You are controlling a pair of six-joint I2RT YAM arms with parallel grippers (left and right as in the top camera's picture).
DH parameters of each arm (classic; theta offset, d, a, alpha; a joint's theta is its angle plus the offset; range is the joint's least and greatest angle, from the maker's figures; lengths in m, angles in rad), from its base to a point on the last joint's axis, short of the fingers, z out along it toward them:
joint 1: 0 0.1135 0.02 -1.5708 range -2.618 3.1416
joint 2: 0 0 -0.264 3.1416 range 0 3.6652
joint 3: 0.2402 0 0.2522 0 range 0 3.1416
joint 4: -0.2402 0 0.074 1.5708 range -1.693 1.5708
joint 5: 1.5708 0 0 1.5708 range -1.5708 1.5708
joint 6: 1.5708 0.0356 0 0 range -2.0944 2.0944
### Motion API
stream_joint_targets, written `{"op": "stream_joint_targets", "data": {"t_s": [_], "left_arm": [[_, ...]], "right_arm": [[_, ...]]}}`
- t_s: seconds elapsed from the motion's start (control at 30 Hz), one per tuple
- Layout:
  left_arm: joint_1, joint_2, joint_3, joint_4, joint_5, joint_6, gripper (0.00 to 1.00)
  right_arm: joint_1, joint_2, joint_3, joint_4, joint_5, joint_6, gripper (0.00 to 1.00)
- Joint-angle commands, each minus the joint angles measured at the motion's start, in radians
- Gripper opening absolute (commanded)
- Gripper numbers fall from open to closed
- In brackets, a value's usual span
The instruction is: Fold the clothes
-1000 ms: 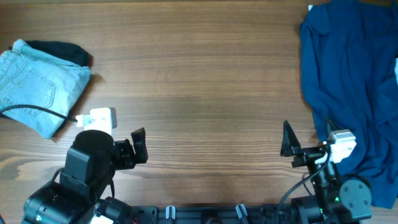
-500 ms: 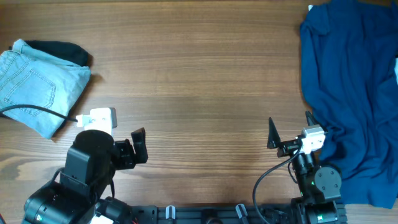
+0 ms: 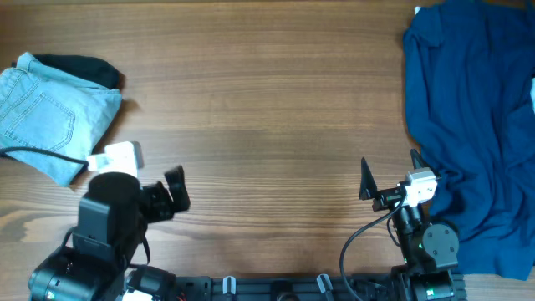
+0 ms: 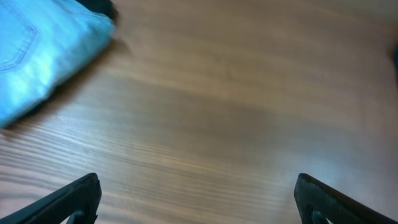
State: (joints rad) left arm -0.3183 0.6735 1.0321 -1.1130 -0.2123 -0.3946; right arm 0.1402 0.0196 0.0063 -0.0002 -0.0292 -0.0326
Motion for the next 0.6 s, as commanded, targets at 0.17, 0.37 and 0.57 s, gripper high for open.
{"op": "stream_joint_targets", "data": {"t_s": [0.17,0.37,0.57], "left_arm": [[0.304,-0.358,-0.550,0.436,0.061,0.042,1.00],[0.345,-0.602,-0.888,0.872,0.251,0.376,1.00],[0.345,-0.671,-0.996,0.977,0.283,0.444,1.00]], "right_arm": [[-0.002,0.004,-0.001,0.003,-0.013,-0.020,1.00],[-0.002,0.004,-0.001,0.003,-0.013,-0.020,1.00],[-0.002,0.004,-0.001,0.003,-0.013,-0.020,1.00]]}}
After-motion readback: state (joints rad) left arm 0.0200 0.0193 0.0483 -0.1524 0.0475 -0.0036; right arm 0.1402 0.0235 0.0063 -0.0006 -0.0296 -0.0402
